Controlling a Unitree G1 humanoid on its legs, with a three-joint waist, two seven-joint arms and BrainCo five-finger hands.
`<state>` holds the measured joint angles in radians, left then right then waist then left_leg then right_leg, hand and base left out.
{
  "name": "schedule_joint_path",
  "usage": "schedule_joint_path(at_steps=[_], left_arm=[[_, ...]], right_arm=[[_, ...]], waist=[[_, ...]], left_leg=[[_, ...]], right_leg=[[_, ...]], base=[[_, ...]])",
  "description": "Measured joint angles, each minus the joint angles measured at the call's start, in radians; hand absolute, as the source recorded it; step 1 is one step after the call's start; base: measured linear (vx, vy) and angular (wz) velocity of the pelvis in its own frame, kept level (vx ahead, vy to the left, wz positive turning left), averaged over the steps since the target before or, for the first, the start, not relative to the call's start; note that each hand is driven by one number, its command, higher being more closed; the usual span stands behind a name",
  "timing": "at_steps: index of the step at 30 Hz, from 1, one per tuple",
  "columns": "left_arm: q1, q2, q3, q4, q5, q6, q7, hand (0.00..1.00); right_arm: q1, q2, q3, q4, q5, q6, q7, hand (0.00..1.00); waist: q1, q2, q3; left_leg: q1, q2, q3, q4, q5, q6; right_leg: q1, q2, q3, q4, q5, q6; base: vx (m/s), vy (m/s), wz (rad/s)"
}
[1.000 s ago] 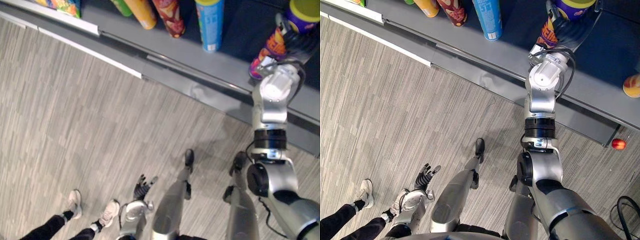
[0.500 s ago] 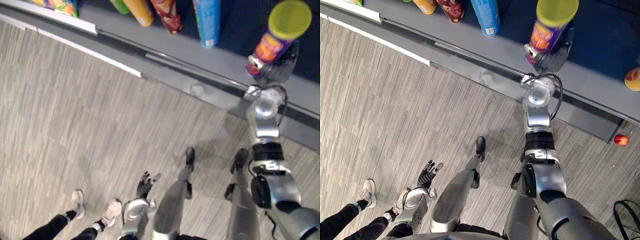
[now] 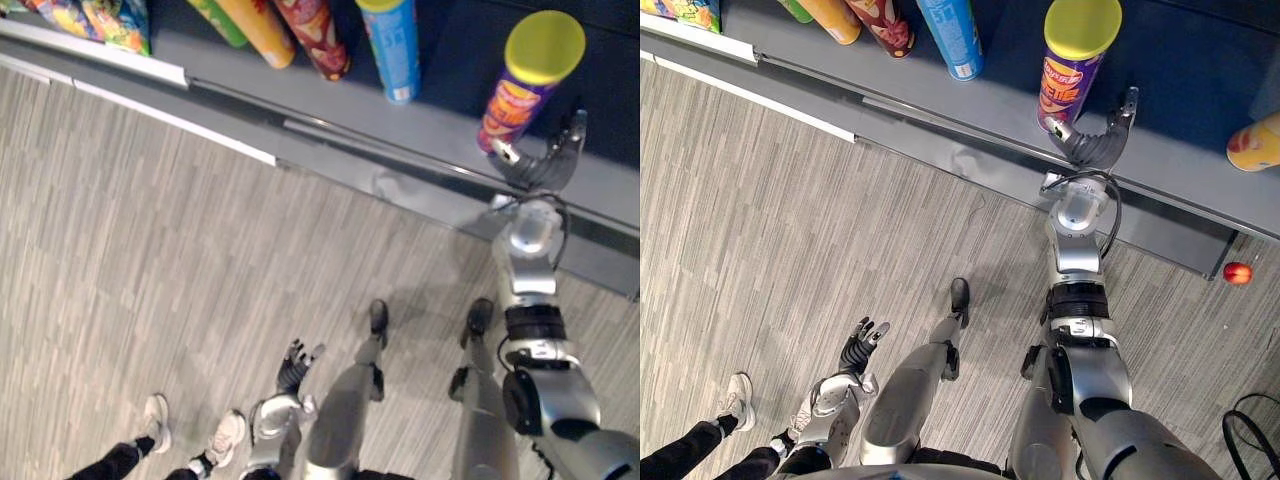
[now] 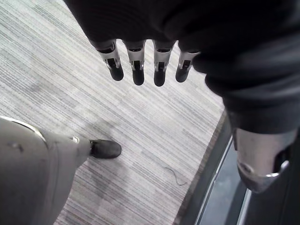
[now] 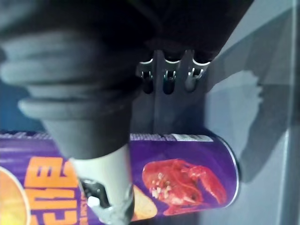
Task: Put the gum and the chips on the shelf.
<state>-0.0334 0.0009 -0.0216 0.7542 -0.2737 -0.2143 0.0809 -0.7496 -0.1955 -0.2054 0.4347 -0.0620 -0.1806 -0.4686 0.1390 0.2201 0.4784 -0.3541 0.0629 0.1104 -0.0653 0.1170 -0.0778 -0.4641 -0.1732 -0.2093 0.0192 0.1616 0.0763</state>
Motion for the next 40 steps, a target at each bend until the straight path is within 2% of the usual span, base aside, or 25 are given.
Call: schedule_joint_path(at_steps=[3, 5, 7, 8, 10, 13, 16, 19, 21, 22, 27, 33, 38, 40], left_arm=[[0.0, -0.002, 0.028, 0.029, 0.001, 0.007, -0.006, 0.0], [0.003, -0.001, 0.057, 0.058, 0.004, 0.01, -0.006, 0.0], [0.016, 0.008, 0.089, 0.106, 0.016, 0.021, -0.006, 0.0], [0.02, 0.009, 0.095, 0.119, 0.02, 0.023, -0.007, 0.0], [0.03, 0.018, 0.133, 0.146, 0.028, 0.029, -0.013, 0.0], [0.03, 0.038, 0.167, 0.202, 0.064, 0.035, -0.022, 0.0], [0.039, 0.05, 0.194, 0.247, 0.092, 0.054, -0.029, 0.0], [0.057, 0.05, 0.224, 0.28, 0.102, 0.064, -0.038, 0.0], [0.076, 0.051, 0.234, 0.283, 0.108, 0.066, -0.044, 0.0], [0.091, 0.052, 0.248, 0.29, 0.126, 0.068, -0.046, 0.0], [0.111, 0.048, 0.279, 0.321, 0.14, 0.073, -0.052, 0.0], [0.15, 0.035, 0.343, 0.326, 0.134, 0.076, -0.061, 0.0], [0.149, 0.034, 0.345, 0.345, 0.123, 0.093, -0.066, 0.0], [0.149, 0.034, 0.341, 0.351, 0.123, 0.093, -0.065, 0.0]], right_arm=[[0.075, -0.001, 0.004, 0.0, 0.003, 0.0, 0.023, 0.0], [0.138, -0.001, 0.018, 0.001, 0.024, -0.001, 0.045, 0.0], [0.223, 0.016, 0.021, 0.004, 0.044, -0.003, 0.084, 0.0], [0.246, 0.019, 0.021, 0.005, 0.048, -0.004, 0.094, 0.0], [0.357, 0.017, 0.019, 0.004, 0.073, -0.007, 0.131, 0.0], [0.494, 0.022, 0.022, 0.0, 0.085, -0.01, 0.174, 0.0], [0.634, 0.044, 0.034, -0.035, 0.085, -0.029, 0.222, 0.0], [0.774, 0.055, 0.064, -0.03, 0.079, -0.037, 0.285, 0.0], [0.834, 0.074, 0.067, 0.008, 0.077, -0.042, 0.324, 0.0], [0.858, 0.089, 0.065, 0.083, 0.072, -0.042, 0.344, 0.0], [0.936, 0.107, 0.051, 0.338, 0.071, -0.03, 0.395, 0.0], [0.999, 0.155, -0.129, 0.604, 0.081, 0.014, 0.419, 0.0], [1.023, 0.196, -0.308, 0.721, 0.203, 0.069, 0.423, 0.0], [1.025, 0.197, -0.319, 0.721, 0.243, 0.075, 0.424, 0.0]], waist=[[-0.004, -0.014, 0.005], [-0.018, -0.031, 0.003], [-0.045, -0.068, -0.005], [-0.051, -0.078, -0.008], [-0.062, -0.117, -0.041], [-0.089, -0.155, -0.089], [-0.113, -0.181, -0.153], [-0.117, -0.206, -0.218], [-0.132, -0.219, -0.248], [-0.137, -0.228, -0.281], [-0.14, -0.231, -0.336], [-0.156, -0.231, -0.392], [-0.162, -0.231, -0.406], [-0.162, -0.231, -0.41]], left_leg=[[0.033, 0.005, 0.013, 0.007, -0.01, 0.0], [0.045, 0.008, 0.017, 0.037, -0.033, 0.004], [0.057, 0.014, 0.021, 0.084, -0.068, 0.004], [0.063, 0.016, 0.023, 0.093, -0.075, 0.004], [0.07, 0.024, 0.036, 0.133, -0.107, 0.002], [0.105, 0.035, 0.046, 0.168, -0.142, 0.0], [0.145, 0.04, 0.069, 0.173, -0.163, -0.004], [0.195, 0.048, 0.095, 0.17, -0.184, -0.005], [0.225, 0.049, 0.102, 0.156, -0.193, -0.011], [0.25, 0.05, 0.117, 0.135, -0.193, -0.012], [0.357, 0.051, 0.159, 0.064, -0.188, -0.015], [0.427, 0.049, 0.156, 0.001, -0.179, -0.02], [0.483, 0.04, 0.083, -0.021, -0.165, -0.009], [0.489, 0.034, 0.064, -0.022, -0.164, -0.008]], right_leg=[[0.03, 0.006, 0.01, -0.002, 0.0, 0.0], [0.054, 0.008, 0.016, -0.005, 0.0, 0.001], [0.092, 0.014, 0.021, -0.021, -0.001, 0.001], [0.101, 0.016, 0.024, -0.024, -0.001, 0.001], [0.128, 0.023, 0.031, -0.037, -0.005, 0.006], [0.172, 0.032, 0.044, -0.042, -0.009, 0.007], [0.21, 0.037, 0.057, -0.058, -0.01, 0.009], [0.253, 0.047, 0.079, -0.077, -0.014, 0.012], [0.281, 0.05, 0.084, -0.088, -0.018, 0.01], [0.288, 0.054, 0.095, -0.089, -0.023, 0.012], [0.351, 0.065, 0.126, -0.098, -0.035, 0.014], [0.408, 0.072, 0.116, -0.121, -0.045, 0.017], [0.5, 0.057, 0.033, -0.121, -0.072, 0.026], [0.515, 0.049, 0.015, -0.12, -0.078, 0.033]], base=[[0.01, -0.015, -0.12], [0.03, -0.017, -0.09], [0.04, -0.018, -0.1], [0.06, -0.021, -0.17], [0.07, -0.016, -0.15], [0.08, -0.004, -0.18], [0.08, 0.005, -0.21], [0.06, -0.001, -0.24], [0.05, -0.014, -0.17], [0.05, -0.016, -0.19], [0.05, -0.01, -0.23], [0.07, -0.007, 0.02], [0.06, 0.004, 0.43], [0.03, 0.017, 0.33]])
